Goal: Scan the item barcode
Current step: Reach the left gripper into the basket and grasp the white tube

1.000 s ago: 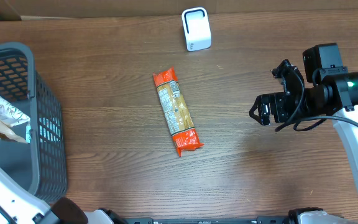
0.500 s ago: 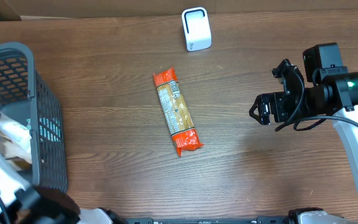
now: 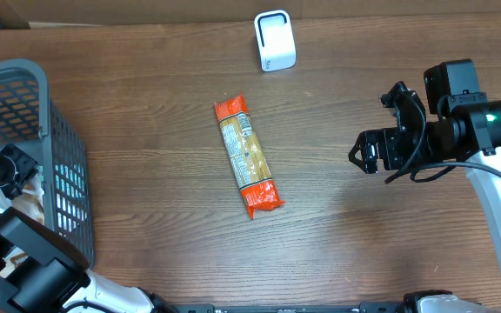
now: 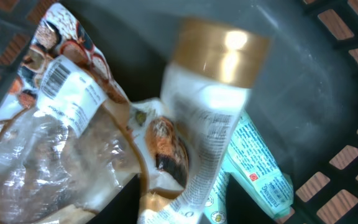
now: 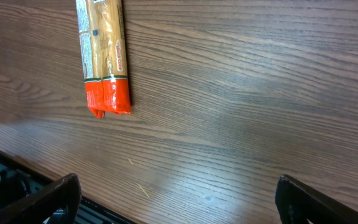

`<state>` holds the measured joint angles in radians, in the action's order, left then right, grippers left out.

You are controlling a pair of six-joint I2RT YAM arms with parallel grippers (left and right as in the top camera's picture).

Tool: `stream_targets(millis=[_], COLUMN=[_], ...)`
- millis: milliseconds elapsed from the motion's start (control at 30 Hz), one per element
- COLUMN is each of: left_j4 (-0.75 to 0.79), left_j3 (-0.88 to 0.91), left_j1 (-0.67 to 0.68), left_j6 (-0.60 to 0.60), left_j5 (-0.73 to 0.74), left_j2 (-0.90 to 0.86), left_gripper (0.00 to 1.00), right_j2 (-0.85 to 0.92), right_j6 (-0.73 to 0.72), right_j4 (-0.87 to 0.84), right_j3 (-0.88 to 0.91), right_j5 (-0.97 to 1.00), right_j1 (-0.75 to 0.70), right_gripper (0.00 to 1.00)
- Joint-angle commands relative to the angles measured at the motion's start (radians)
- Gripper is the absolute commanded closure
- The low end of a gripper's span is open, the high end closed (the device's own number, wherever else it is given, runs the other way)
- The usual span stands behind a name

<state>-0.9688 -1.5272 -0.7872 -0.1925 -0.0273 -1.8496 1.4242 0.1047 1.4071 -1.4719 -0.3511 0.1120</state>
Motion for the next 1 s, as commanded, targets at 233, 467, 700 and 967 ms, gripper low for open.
stream_targets(millis=[233, 467, 700, 967], left_j4=[0.011, 0.044, 0.069, 0.075], left_j3=[0.003, 0.035, 0.035, 0.035], left_j1=[0.002, 0.002, 0.002, 0.002], left_j6=[0.084, 0.228, 0.272, 0.272], left_j5=[0.089, 0.235, 0.286, 0.288], left_j2=[0.009, 0.006, 0.006, 0.006], left_gripper=[0.41, 0.43, 0.42, 0.41], right_j2=[-0.003, -0.003, -0.003, -0.003], right_j6=[-0.003, -0.003, -0.003, -0.003], right_j4=[-0.005, -0.006, -0.014, -0.014], right_j3=[-0.021, -0.021, -0.021, -0.021], right_j5=[-0.002, -0.002, -0.002, -0.002], right_j1=[0.005, 0.005, 0.005, 0.005], right_gripper=[0.00, 0.00, 0.00, 0.00])
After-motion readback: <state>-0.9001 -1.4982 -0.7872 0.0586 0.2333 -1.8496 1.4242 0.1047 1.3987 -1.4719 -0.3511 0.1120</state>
